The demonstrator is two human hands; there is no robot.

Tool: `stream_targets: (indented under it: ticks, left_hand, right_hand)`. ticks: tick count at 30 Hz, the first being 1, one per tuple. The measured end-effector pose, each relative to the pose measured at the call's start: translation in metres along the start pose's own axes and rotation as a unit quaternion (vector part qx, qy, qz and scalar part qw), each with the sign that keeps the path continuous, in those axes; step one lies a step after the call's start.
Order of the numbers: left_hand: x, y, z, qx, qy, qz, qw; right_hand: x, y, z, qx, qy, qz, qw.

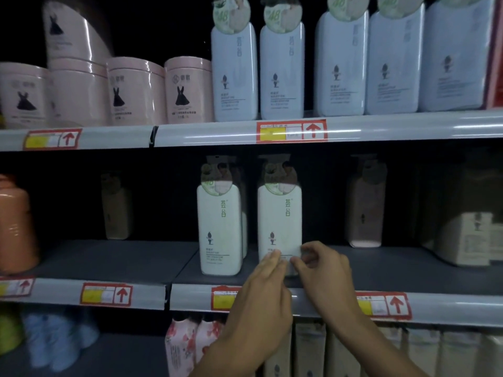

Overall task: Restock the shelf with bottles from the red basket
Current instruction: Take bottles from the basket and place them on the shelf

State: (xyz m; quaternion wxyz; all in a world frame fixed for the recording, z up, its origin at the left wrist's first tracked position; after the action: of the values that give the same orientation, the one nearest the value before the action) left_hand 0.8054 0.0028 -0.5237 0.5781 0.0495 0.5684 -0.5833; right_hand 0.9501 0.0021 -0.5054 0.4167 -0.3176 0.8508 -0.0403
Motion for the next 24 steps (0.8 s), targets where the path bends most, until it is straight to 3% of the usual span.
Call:
stream_targets:
  ticks: [8, 11, 15, 24]
  left_hand:
    - [-0.011, -0.004, -0.018, 0.018, -0.025, -0.033, 0.999]
    - [-0.008, -0.004, -0.019, 0.014, -0.019, -0.044, 0.999]
    - [-0.008, 0.002, -0.022, 0.007, -0.007, -0.049, 0.999]
    - [-0.014, 0.01, -0.017, -0.049, 0.01, -0.053, 0.997]
  right_hand:
    - [0.006, 0.014, -0.003, -0.006, -0.019, 0.03, 0.999]
    - [0.018, 0.013, -0.006, -0.023, -0.096, 0.043, 0.994]
    - [0.033, 0.022, -0.01, 0.063, -0.239, 0.026, 0.969]
    - [0.026, 0.023, -0.016, 0.078, -0.195, 0.002, 0.978]
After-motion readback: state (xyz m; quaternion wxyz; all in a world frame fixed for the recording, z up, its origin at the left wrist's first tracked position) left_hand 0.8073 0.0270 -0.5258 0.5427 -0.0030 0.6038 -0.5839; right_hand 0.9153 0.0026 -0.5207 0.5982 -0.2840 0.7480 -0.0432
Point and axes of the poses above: each hand's wrist, its own x-axis away from the middle knuckle, its own y-axis out of the palm, z = x × y, the point moved 6 cm from there along -x, towards the middle knuckle, and after that the axes turned 7 degrees about z, right-handed, at the moved point
